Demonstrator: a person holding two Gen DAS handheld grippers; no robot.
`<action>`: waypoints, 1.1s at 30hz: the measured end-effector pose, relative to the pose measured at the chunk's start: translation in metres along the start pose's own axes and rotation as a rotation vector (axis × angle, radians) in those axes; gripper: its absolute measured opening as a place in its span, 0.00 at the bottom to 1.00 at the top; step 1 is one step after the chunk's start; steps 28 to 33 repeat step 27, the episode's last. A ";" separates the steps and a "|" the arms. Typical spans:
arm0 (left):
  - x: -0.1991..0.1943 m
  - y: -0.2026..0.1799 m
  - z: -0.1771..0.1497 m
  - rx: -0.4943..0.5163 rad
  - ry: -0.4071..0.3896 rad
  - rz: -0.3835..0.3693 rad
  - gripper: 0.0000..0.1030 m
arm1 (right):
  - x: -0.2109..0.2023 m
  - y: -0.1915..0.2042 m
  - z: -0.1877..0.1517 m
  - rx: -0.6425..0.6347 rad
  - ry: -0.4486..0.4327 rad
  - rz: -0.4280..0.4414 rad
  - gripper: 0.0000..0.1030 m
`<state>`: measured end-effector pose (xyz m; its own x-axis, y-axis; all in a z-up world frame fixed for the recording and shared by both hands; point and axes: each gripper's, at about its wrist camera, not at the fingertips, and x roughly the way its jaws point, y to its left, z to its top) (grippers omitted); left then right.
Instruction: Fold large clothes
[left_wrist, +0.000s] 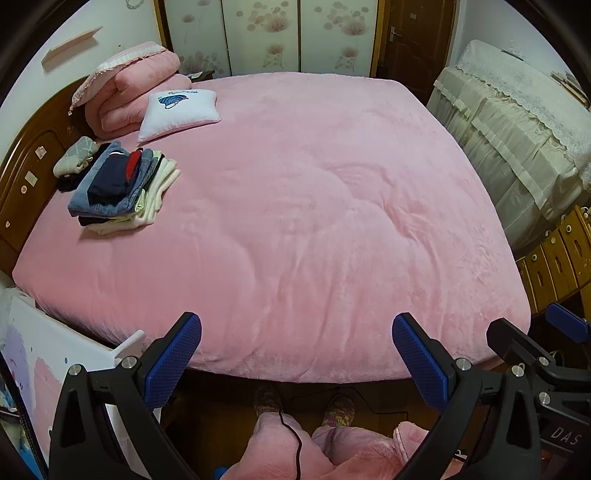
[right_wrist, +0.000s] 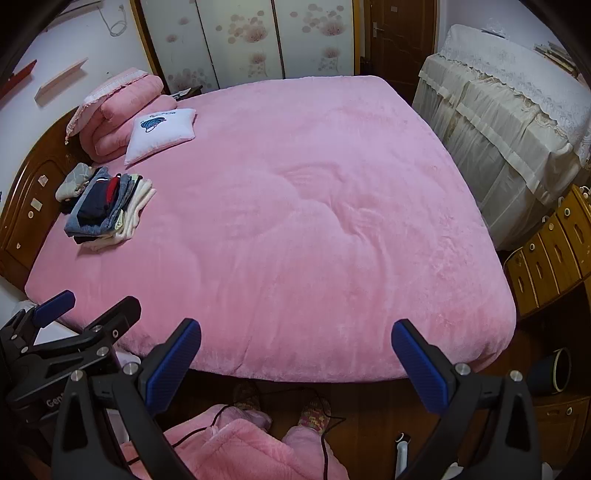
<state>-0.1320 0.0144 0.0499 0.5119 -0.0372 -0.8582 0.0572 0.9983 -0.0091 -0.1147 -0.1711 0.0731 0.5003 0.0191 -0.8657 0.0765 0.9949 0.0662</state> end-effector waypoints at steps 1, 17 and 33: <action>0.001 0.001 0.000 -0.002 0.004 -0.007 0.99 | 0.000 0.001 0.000 0.001 -0.001 0.000 1.00; 0.006 0.003 -0.003 0.012 0.029 -0.009 0.99 | -0.001 0.002 -0.001 0.000 0.004 0.008 1.00; 0.002 -0.001 0.000 0.016 0.023 0.003 0.99 | 0.001 0.000 0.000 0.003 0.010 0.013 1.00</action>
